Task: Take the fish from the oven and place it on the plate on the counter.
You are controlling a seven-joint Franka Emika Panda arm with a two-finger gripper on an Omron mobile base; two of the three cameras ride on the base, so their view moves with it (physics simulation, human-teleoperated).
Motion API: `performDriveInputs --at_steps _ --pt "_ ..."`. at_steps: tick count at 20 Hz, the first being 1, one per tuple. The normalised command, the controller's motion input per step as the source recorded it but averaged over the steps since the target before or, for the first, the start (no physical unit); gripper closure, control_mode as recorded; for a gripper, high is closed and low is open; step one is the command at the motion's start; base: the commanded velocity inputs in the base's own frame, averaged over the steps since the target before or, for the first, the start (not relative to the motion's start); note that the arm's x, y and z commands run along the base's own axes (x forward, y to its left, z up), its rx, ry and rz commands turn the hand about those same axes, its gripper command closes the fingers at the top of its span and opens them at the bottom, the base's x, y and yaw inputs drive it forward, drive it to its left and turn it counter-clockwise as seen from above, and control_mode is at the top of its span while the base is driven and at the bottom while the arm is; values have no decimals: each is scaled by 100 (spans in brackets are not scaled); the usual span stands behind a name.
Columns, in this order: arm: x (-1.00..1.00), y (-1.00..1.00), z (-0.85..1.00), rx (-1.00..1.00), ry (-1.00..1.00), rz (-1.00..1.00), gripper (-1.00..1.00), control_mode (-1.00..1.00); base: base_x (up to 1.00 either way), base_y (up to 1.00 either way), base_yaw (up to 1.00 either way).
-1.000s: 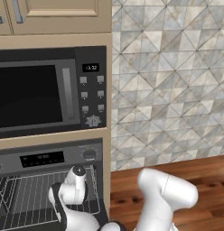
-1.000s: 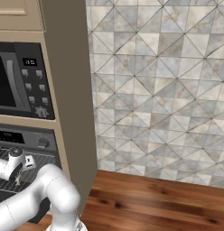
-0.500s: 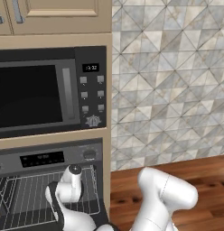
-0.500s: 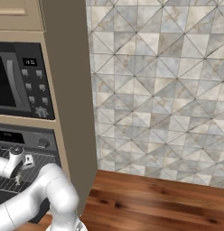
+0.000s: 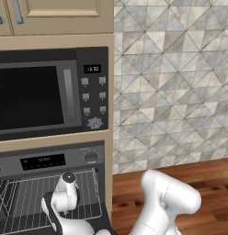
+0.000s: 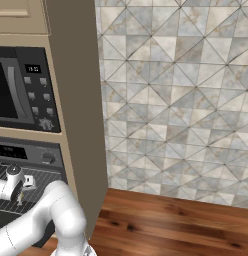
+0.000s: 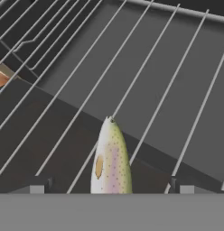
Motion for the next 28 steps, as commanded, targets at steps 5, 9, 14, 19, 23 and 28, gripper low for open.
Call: performDriveInputs --at_steps 5,9,14,19,23,28 --pt "0 4 0 0 10 -13 -100 -100 0 0 0" --pt "1 0 -7 0 2 0 -100 -100 0 0 0" --pt "31 0 -22 0 0 0 -100 -100 0 0 0" --pt "30 0 -15 0 0 0 -100 -100 0 0 0" --pt "5 3 -11 0 2 0 -100 -100 0 0 0" --pt "0 7 -33 0 3 0 -100 -100 0 0 0"
